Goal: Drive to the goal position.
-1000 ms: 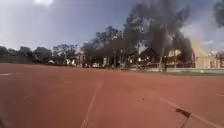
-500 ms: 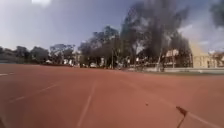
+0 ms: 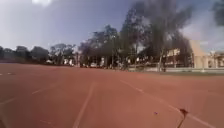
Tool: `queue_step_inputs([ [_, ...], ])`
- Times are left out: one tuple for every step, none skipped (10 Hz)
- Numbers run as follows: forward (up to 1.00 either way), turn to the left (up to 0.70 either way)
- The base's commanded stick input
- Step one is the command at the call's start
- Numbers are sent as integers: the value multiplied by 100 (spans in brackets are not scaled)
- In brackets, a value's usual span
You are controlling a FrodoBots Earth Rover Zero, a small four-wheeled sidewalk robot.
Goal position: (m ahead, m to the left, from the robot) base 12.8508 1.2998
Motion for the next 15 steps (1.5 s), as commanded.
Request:
queue_step_inputs([
  [70, 0],
  [70, 0],
  [70, 0],
  [70, 0],
  [70, 0],
  [70, 0],
  [70, 0],
  [70, 0],
  [70, 0],
  [70, 0],
  [70, 0],
  [70, 0],
  [70, 0],
  [70, 0],
  [70, 0],
])
